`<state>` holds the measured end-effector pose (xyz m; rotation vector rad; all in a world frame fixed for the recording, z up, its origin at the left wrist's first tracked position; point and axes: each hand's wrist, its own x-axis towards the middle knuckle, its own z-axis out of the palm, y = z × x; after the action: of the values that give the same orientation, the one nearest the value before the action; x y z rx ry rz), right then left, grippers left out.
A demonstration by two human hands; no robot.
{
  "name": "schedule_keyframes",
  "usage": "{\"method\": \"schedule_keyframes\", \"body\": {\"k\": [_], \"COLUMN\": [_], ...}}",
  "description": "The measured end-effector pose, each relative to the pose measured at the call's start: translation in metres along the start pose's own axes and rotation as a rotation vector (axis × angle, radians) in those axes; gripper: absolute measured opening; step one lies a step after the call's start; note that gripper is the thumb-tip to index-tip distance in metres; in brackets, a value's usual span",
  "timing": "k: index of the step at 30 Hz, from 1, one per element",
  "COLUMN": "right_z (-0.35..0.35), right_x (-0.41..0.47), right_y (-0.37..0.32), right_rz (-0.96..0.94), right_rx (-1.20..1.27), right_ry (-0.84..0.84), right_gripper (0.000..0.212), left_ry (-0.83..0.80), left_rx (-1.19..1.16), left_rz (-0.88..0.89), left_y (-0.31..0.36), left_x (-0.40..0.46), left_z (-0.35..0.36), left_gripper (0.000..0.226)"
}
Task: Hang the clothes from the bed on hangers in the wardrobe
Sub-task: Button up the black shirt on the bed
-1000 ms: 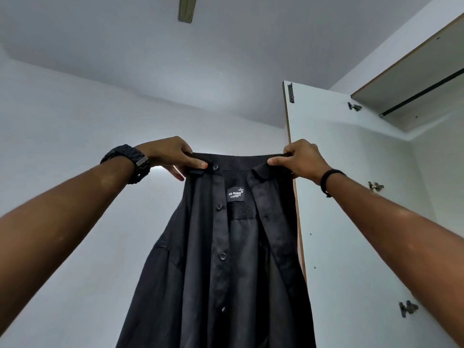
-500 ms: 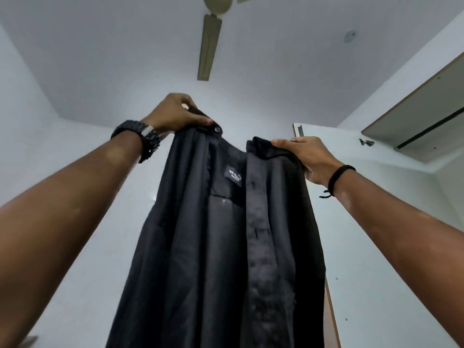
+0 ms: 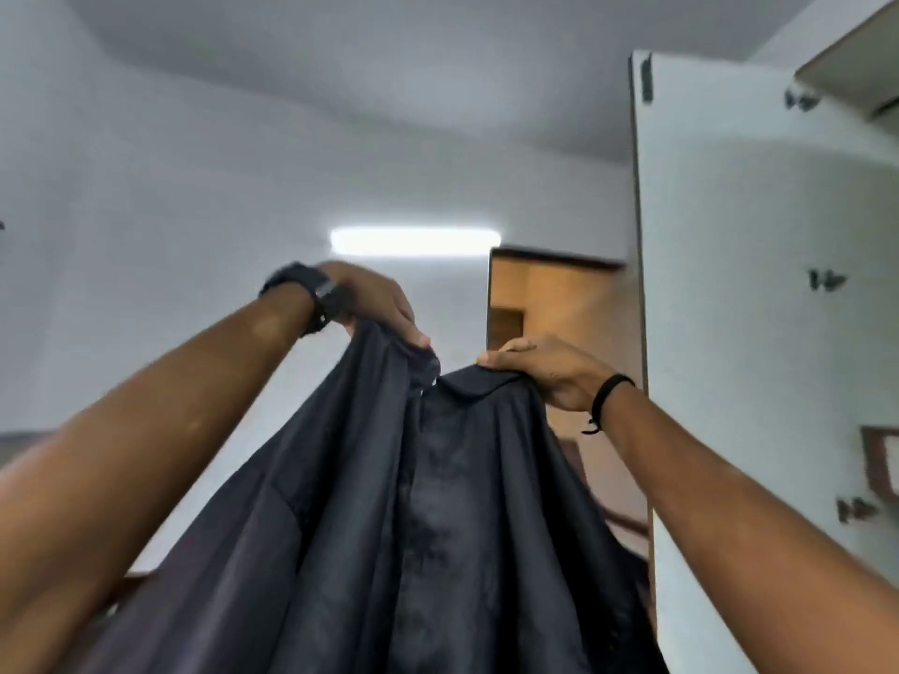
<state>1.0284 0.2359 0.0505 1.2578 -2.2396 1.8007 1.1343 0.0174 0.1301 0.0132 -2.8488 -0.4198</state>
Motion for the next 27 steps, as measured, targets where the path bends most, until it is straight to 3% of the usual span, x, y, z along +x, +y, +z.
{"method": "schedule_keyframes", "body": {"k": [4, 8, 12, 14, 17, 19, 23, 25, 27], "right_z": [0.061, 0.103, 0.12, 0.122, 0.128, 0.132, 0.14, 0.146, 0.155], "right_x": [-0.028, -0.064, -0.077, -0.071, -0.053, -0.041, -0.01, 0.0, 0.004], "right_y": [0.129, 0.234, 0.296, 0.319, 0.348, 0.363, 0.397, 0.411, 0.423], "right_rz": [0.3, 0.541, 0.563, 0.549, 0.584, 0.609, 0.593, 0.592, 0.64], "right_rx": [0.002, -0.201, -0.531, -0.652, -0.59, -0.502, -0.418, -0.452, -0.481], "right_ry": [-0.202, -0.351, -0.336, -0.226, 0.005, 0.124, 0.3, 0.353, 0.299], "right_gripper": [0.005, 0.007, 0.015, 0.015, 0.009, 0.006, 0.007, 0.012, 0.026], "left_ry": [-0.36, -0.733, -0.824, -0.791, -0.647, -0.491, -0.135, -0.007, 0.041], "left_rx": [0.039, -0.102, -0.206, -0.218, -0.166, -0.143, -0.149, -0.129, -0.055], "left_rz": [-0.187, -0.341, -0.437, -0.452, -0.443, -0.457, -0.498, -0.494, -0.47], "left_y": [-0.078, -0.138, -0.177, -0.192, -0.208, -0.218, -0.239, -0.248, -0.254], "left_x": [0.02, 0.018, 0.023, 0.031, 0.053, 0.066, 0.087, 0.09, 0.089], "left_z": [0.15, 0.26, 0.331, 0.354, 0.374, 0.385, 0.41, 0.427, 0.449], "left_gripper": [0.015, 0.002, 0.022, 0.028, 0.019, 0.007, 0.014, 0.02, 0.023]}}
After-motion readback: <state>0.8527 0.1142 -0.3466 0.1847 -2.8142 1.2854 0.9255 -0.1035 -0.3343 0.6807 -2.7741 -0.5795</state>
